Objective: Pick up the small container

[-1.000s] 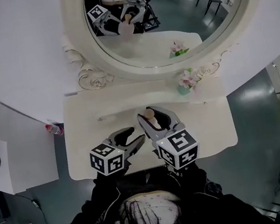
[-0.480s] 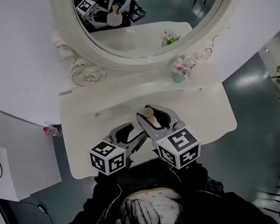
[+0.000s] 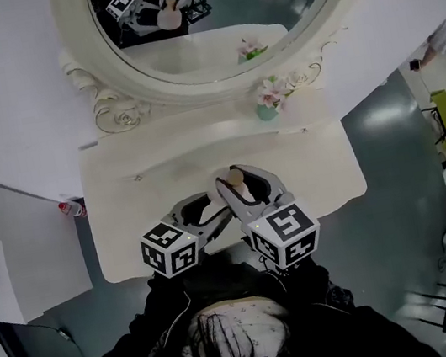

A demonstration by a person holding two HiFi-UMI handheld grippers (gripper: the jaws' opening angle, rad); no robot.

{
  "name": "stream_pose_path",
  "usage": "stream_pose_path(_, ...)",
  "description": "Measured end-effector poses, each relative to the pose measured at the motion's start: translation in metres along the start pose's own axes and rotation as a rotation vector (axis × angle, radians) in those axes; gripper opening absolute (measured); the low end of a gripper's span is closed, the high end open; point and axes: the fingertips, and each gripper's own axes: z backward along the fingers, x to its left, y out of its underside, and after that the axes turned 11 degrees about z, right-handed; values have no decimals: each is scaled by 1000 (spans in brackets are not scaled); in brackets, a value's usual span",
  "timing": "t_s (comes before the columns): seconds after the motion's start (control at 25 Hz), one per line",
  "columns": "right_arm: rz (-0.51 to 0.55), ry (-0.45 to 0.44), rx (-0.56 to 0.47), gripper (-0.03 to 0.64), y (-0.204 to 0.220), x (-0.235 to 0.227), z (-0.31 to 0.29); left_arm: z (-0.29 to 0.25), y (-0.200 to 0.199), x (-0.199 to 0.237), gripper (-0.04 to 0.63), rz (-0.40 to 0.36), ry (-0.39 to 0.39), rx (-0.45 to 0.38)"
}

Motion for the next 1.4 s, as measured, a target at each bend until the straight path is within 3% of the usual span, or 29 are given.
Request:
stream_pose_path(0.52, -6, -18, -17, 146, 25, -19, 78, -37, 42, -62, 207, 3, -43, 11)
stream_pose_path(1.0, 8, -93, -41, 146, 62, 4, 168, -42, 116, -131, 209, 35, -112, -28)
stream_pose_path(1.4, -34, -127, -51, 146, 91, 26, 213, -34, 167, -163, 209, 61, -169, 12)
